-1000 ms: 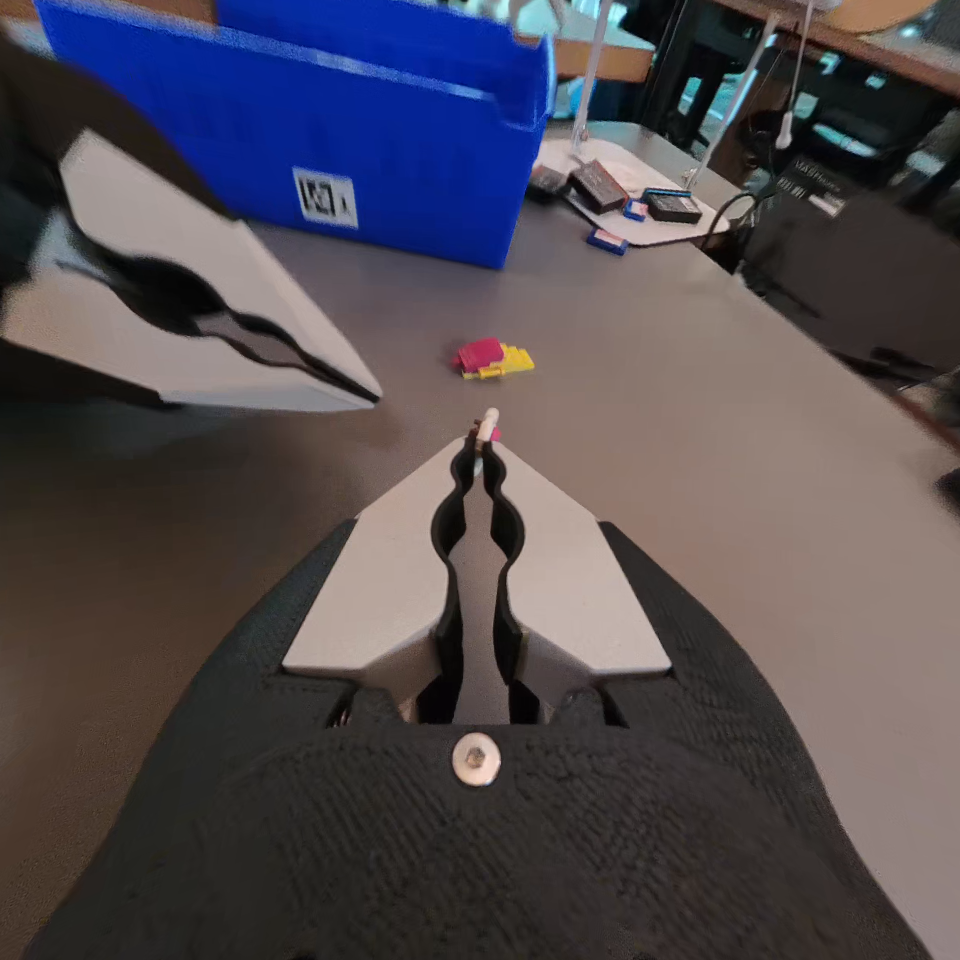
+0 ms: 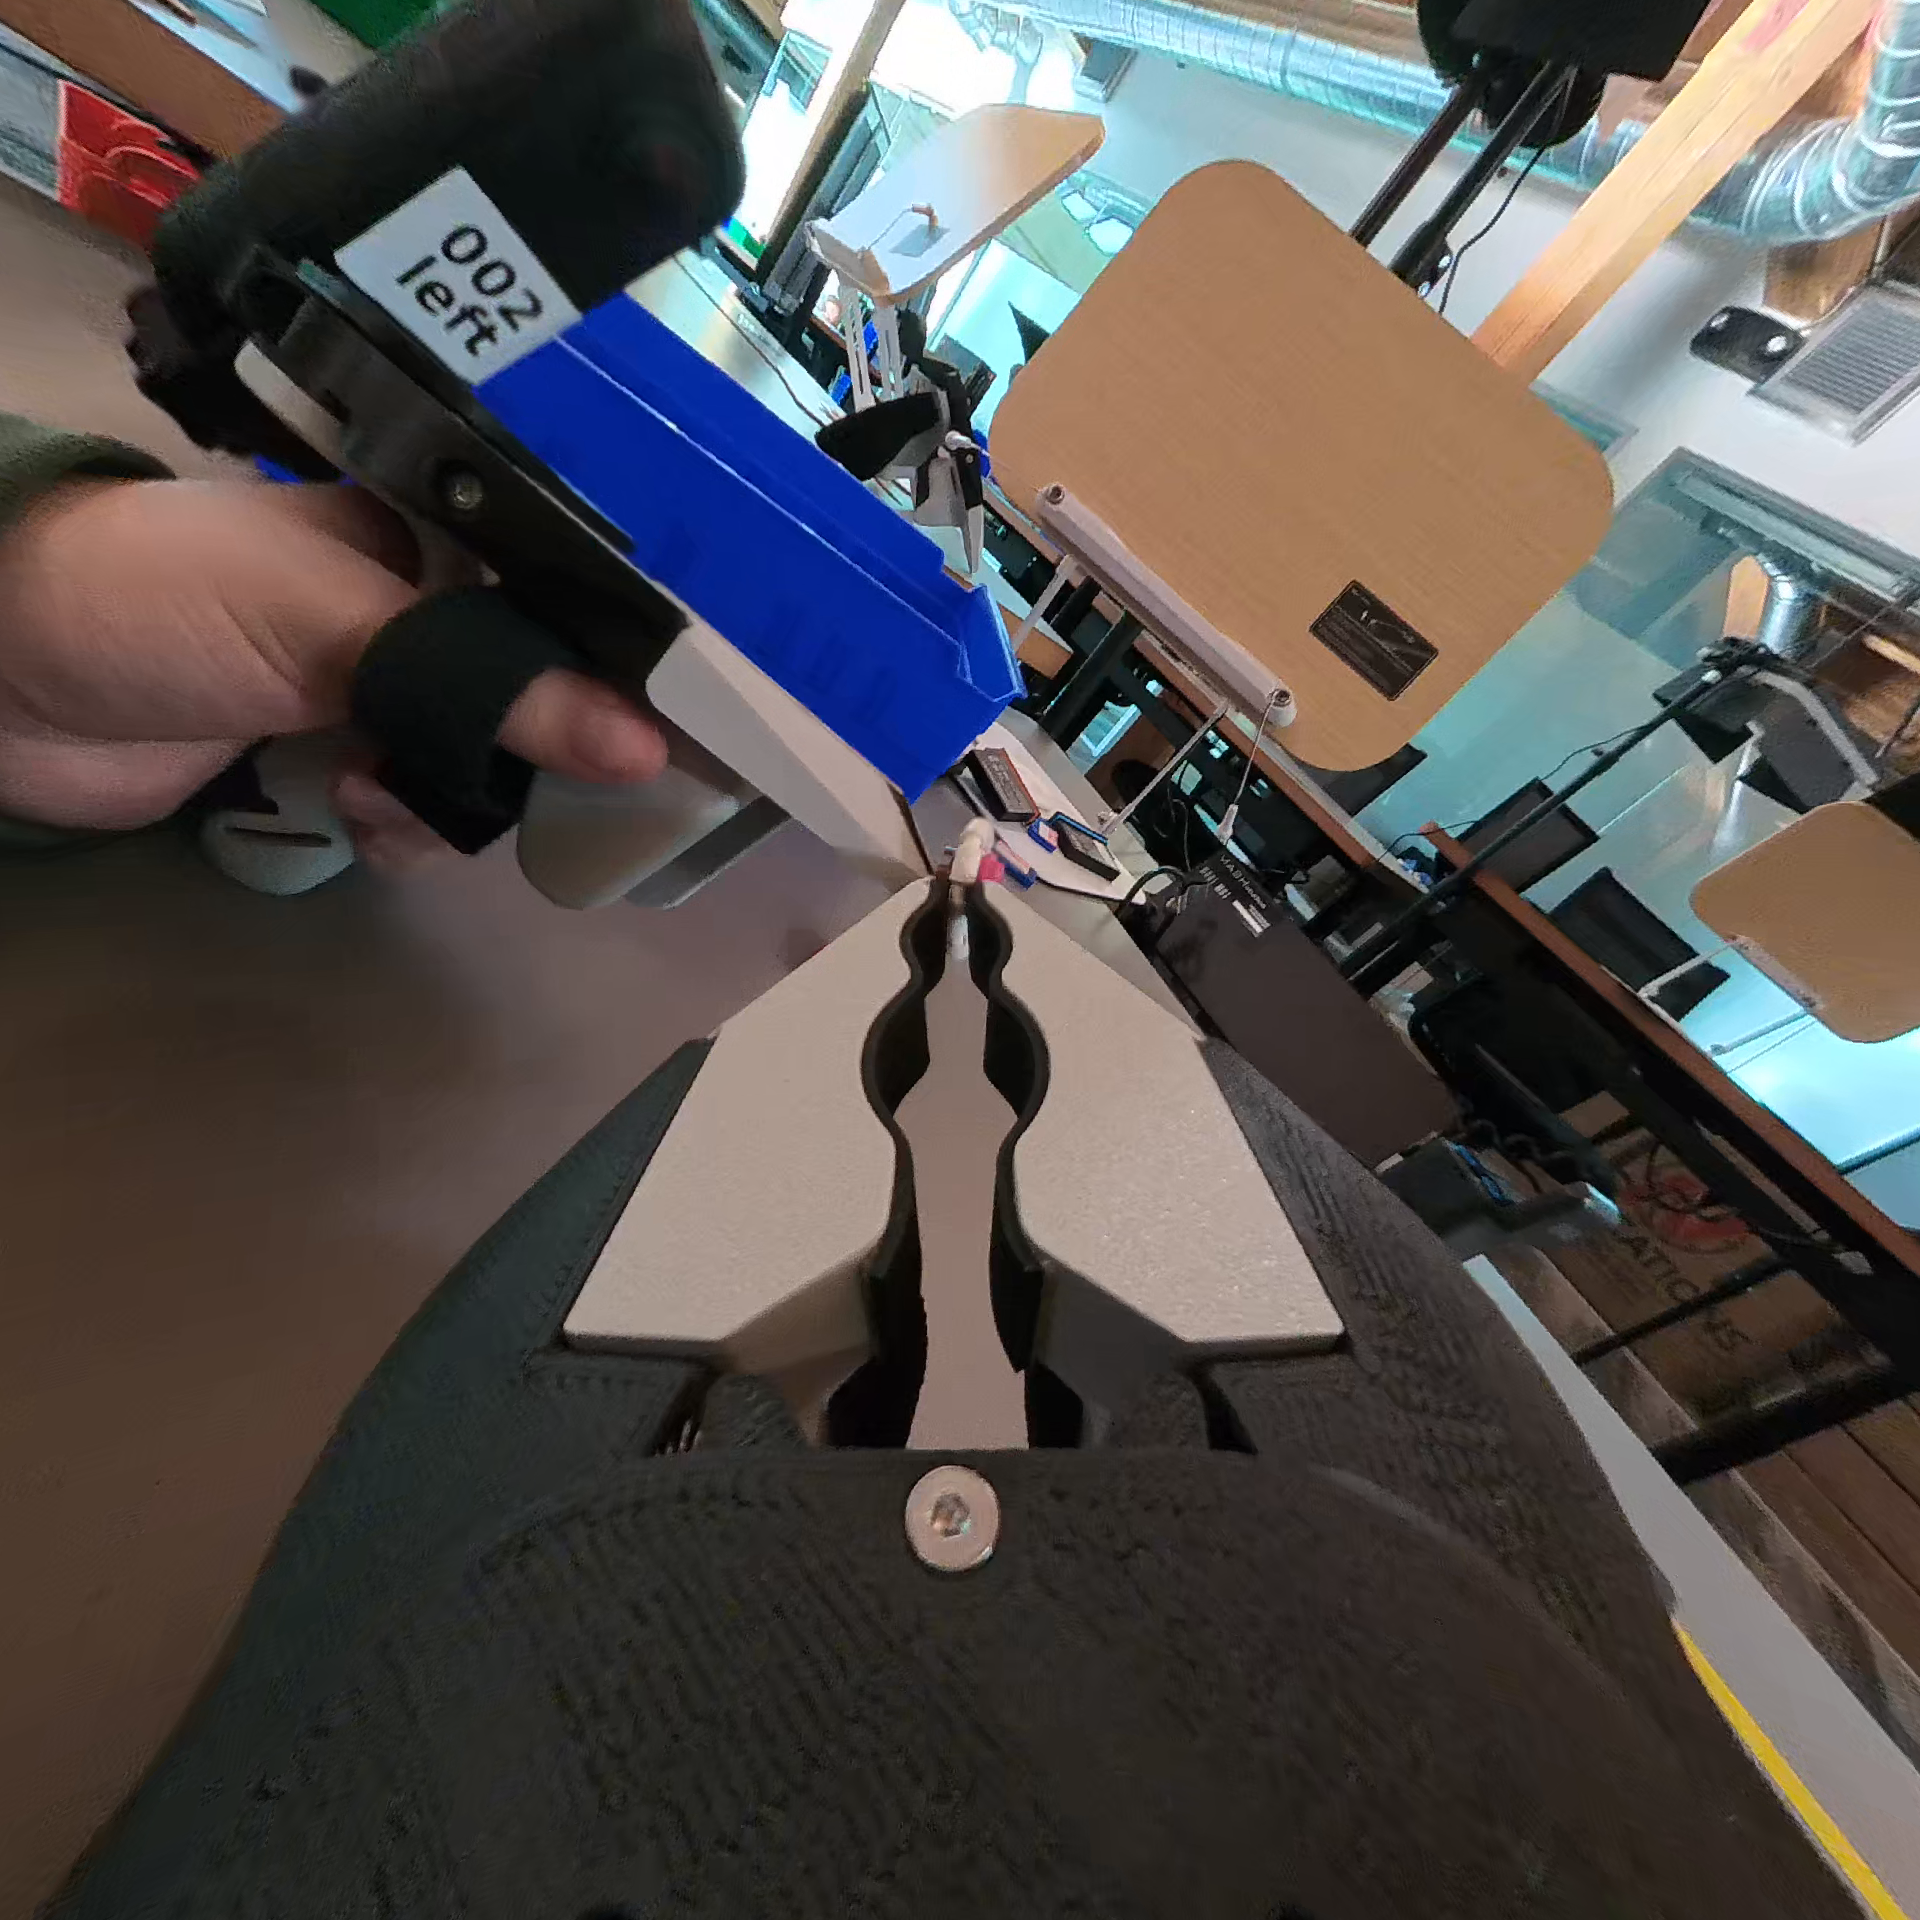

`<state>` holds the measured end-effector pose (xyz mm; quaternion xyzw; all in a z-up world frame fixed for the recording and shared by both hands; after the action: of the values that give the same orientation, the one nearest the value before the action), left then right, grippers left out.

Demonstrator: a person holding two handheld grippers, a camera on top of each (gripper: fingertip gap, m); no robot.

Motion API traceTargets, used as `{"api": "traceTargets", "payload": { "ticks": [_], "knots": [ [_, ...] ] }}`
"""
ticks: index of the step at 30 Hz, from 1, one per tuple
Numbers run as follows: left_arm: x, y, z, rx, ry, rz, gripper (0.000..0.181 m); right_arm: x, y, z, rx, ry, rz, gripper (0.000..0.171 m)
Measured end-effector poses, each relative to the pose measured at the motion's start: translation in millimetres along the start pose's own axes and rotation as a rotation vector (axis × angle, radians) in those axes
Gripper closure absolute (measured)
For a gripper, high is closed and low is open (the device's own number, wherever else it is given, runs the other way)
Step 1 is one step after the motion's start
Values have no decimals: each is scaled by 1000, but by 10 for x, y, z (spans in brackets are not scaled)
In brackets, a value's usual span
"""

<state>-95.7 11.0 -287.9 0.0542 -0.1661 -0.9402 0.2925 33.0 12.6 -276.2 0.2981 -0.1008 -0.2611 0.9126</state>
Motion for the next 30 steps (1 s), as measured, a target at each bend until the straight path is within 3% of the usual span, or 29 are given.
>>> {"api": "traceTargets", "payload": {
  "ticks": [11,18,20,22,25,28,30],
  "knots": [
    [110,-57,89,173,166,-174,167,29,-2,-9,79,13,-8,170],
    [61,-131,57,320,121,-248,155,42,-113,-50,599,14,-143,169],
    [118,-168,96,293,175,-189,155,33,-125,-87,632,-6,-126,169],
    [224,-278,136,209,187,-17,154,7,-158,-175,634,-70,-32,169],
    [323,-460,134,63,65,259,152,-29,-254,-366,603,-238,173,169],
    [289,-525,101,-12,-77,361,141,-6,-328,-407,493,-319,362,168],
    [241,-547,46,-38,-187,398,137,1,-345,-406,329,-385,477,154]
  ]
}}
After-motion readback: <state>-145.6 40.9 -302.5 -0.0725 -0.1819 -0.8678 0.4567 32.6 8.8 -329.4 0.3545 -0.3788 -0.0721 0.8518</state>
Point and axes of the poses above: each gripper's, where its closed fingertips meet, x back along the fingers, z out of its top, y = z × x across the jaws, the point moved 8 cm from there along x, back along the fingers, and after that the axes turned 2 degrees about -y, right-handed, at the moved point
